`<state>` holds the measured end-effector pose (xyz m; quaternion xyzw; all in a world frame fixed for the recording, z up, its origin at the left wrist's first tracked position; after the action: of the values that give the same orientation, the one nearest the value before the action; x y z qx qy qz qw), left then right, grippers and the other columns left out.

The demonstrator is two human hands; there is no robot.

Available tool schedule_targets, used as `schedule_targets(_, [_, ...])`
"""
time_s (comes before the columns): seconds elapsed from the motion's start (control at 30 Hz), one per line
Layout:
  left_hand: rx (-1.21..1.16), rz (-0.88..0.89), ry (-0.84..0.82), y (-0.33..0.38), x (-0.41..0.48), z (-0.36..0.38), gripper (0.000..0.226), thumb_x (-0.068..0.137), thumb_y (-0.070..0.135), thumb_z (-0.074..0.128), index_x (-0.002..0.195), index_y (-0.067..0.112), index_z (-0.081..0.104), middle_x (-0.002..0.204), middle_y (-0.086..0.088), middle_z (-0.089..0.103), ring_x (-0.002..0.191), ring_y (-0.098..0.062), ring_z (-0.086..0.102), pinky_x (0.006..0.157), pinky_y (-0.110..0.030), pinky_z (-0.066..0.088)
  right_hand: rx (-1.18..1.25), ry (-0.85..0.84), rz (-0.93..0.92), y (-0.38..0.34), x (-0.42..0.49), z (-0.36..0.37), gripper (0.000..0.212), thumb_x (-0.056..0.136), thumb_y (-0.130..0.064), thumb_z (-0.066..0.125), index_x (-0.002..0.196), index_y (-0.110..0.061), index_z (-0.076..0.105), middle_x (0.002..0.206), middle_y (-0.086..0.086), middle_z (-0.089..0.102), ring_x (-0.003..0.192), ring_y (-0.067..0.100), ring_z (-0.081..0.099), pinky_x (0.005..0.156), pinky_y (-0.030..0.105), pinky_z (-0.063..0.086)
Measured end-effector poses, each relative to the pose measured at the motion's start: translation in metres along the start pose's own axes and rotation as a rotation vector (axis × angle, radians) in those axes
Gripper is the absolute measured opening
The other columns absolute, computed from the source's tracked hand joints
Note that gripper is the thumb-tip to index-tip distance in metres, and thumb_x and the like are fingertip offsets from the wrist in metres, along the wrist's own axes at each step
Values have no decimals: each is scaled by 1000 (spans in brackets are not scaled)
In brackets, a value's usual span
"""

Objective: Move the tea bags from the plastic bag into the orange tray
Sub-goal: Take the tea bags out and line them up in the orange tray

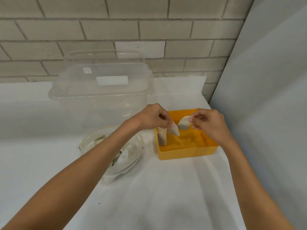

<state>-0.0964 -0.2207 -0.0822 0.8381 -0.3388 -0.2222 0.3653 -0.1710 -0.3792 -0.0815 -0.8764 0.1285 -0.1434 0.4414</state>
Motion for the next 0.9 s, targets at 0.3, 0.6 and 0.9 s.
schedule_targets(0.3, [529,-54,-36,-20,11,22,4,91,25,63,92,23,67,99,0,63,98,-19,56,87,-35,41,10,-16,22,3,-4,3,3,86,-13,68,87,-15,71,74,7,71,66,18,70,67,26,57])
schedule_targets(0.6, [930,-19,116,-17,14,30,18,94,23,52,96,28,69,99,1,66,99,-21,57,92,-41,29,-39,-153,45,8,-6,29,15,87,-16,67,78,-28,67,71,6,71,70,18,69,73,33,55])
schedule_targets(0.9, [1033,-42,179,-25,9,32,22,97,26,48,107,24,67,114,-2,63,108,-25,53,92,-45,32,-94,-299,96,14,-10,60,16,91,-11,62,78,-20,62,73,4,68,64,16,68,62,30,50])
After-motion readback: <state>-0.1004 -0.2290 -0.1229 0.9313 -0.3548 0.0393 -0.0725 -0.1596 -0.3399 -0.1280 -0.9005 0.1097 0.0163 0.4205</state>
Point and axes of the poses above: each hand's wrist, its own x-axis towards the middle knuckle, its own z-axis out of the palm, y = z × x, the point moved 10 cm from there along x, towards the middle knuckle
